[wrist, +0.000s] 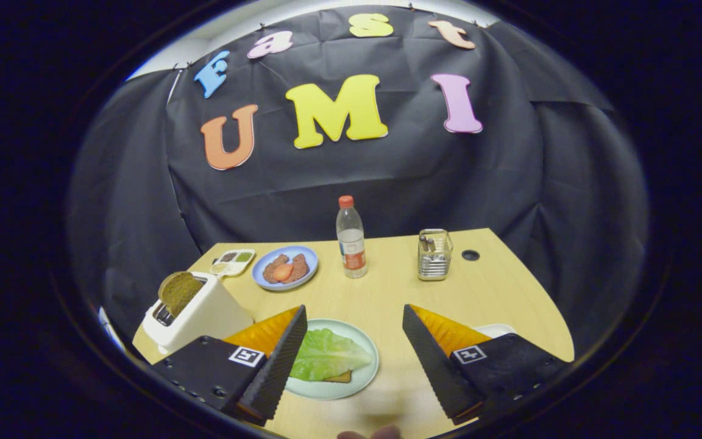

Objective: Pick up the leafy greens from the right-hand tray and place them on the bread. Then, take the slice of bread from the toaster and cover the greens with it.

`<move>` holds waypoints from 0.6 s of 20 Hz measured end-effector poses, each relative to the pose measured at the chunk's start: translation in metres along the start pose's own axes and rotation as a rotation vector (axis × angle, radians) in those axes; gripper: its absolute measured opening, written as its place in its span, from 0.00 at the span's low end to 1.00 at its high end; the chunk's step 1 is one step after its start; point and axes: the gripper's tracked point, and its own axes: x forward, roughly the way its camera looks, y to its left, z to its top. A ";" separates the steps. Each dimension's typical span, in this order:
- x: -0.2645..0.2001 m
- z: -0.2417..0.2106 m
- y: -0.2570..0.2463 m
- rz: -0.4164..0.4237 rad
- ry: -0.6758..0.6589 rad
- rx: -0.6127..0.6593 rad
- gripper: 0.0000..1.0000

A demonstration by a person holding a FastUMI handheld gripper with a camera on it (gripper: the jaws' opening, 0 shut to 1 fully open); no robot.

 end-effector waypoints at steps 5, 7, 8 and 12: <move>-0.029 0.028 0.065 -0.054 -0.064 -0.046 0.96; -0.030 0.030 0.109 -0.051 -0.075 -0.061 0.96; -0.030 0.031 0.131 -0.043 -0.080 -0.058 0.96; -0.017 0.013 0.213 -0.010 -0.047 -0.035 0.96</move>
